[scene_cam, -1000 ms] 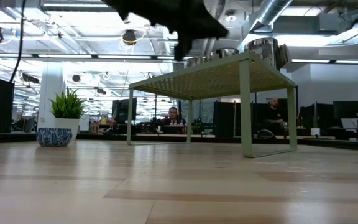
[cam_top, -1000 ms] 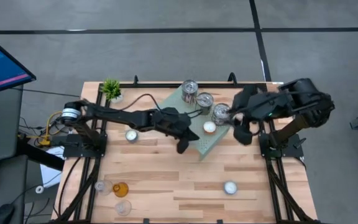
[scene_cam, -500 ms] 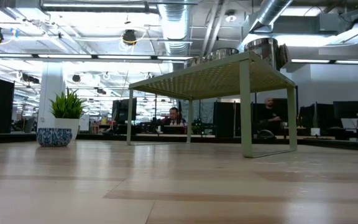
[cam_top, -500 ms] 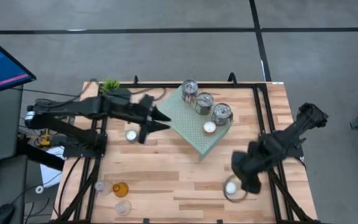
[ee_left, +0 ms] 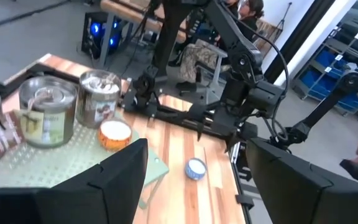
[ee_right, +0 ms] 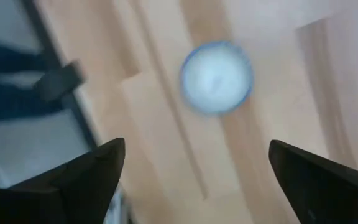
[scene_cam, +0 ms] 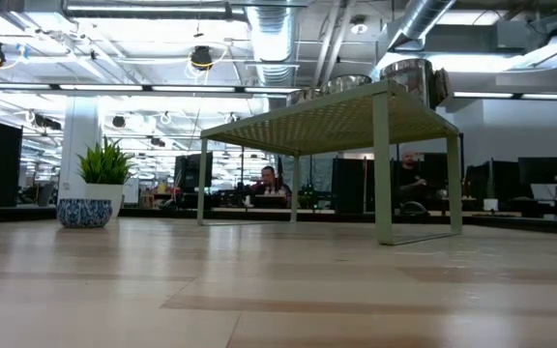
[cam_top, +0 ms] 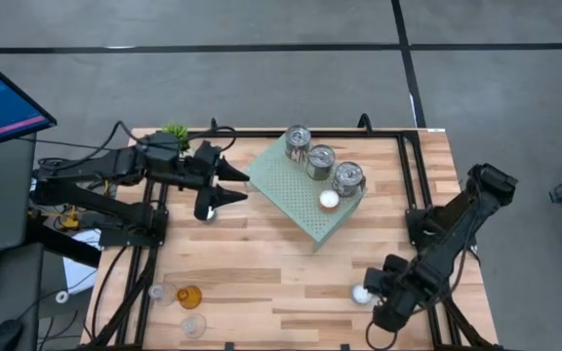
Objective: Stock candles on shelf
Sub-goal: Put the bottom blue scented candle on the shelf
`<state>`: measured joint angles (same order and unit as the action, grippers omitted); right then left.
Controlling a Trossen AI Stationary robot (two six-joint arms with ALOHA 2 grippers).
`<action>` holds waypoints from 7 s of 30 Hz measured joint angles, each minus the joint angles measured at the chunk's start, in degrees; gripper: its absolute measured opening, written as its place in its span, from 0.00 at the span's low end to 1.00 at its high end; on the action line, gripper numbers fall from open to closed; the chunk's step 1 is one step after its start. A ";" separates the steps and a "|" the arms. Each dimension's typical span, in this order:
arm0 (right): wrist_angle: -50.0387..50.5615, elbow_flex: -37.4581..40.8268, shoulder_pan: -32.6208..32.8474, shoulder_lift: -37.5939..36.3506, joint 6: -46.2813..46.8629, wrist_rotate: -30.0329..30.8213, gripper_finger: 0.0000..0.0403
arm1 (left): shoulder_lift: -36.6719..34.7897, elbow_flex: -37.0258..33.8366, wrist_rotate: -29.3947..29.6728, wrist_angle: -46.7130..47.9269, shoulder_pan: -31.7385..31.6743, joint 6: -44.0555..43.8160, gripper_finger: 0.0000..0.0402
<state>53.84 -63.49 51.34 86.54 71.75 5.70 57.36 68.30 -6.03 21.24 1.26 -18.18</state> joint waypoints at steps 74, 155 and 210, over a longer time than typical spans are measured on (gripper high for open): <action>-35.33 17.88 4.21 13.37 4.70 26.65 0.69 | 0.34 0.00 -0.01 0.48 -0.07 -7.65 0.68; 5.13 -44.56 -45.80 31.91 4.65 29.60 0.71 | -4.52 -0.03 -0.88 0.61 -0.04 -7.38 0.68; 8.66 -59.01 -25.02 5.98 -27.83 55.38 0.78 | -4.76 -12.30 10.84 5.24 4.49 -6.77 0.66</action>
<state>62.50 -122.50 26.32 92.53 43.92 61.07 52.59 56.00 4.80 26.48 5.74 -24.94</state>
